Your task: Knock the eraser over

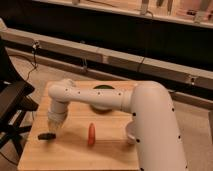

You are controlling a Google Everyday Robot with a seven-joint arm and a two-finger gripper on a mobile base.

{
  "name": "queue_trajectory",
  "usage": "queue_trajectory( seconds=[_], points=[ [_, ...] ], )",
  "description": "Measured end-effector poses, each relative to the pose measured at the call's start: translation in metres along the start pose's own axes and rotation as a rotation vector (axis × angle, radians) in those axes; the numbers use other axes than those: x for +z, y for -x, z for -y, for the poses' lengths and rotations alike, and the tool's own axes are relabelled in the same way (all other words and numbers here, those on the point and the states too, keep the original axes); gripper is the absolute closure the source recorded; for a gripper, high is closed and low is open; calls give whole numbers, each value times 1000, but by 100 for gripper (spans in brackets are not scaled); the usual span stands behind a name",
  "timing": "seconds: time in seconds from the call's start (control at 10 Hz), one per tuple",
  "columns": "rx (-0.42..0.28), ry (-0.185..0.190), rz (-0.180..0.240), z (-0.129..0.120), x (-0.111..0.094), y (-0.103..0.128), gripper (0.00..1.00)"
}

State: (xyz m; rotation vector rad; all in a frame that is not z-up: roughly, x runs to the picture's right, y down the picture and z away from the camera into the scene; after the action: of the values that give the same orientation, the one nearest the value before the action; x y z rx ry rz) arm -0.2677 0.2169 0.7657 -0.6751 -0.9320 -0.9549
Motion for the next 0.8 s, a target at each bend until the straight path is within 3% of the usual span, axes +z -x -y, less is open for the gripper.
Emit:
queue_trajectory(
  seconds=[0.1, 0.2, 0.3, 0.5, 0.6, 0.8],
  points=[
    [-5, -3, 43, -2, 5, 1, 82],
    [-1, -6, 67, -4, 7, 0, 79],
    [1, -7, 64, -4, 4, -2, 80],
    [4, -9, -20, 2, -3, -6, 95],
    [1, -8, -29, 3, -2, -6, 99],
    [6, -15, 28, 0, 2, -4, 100]
  ],
)
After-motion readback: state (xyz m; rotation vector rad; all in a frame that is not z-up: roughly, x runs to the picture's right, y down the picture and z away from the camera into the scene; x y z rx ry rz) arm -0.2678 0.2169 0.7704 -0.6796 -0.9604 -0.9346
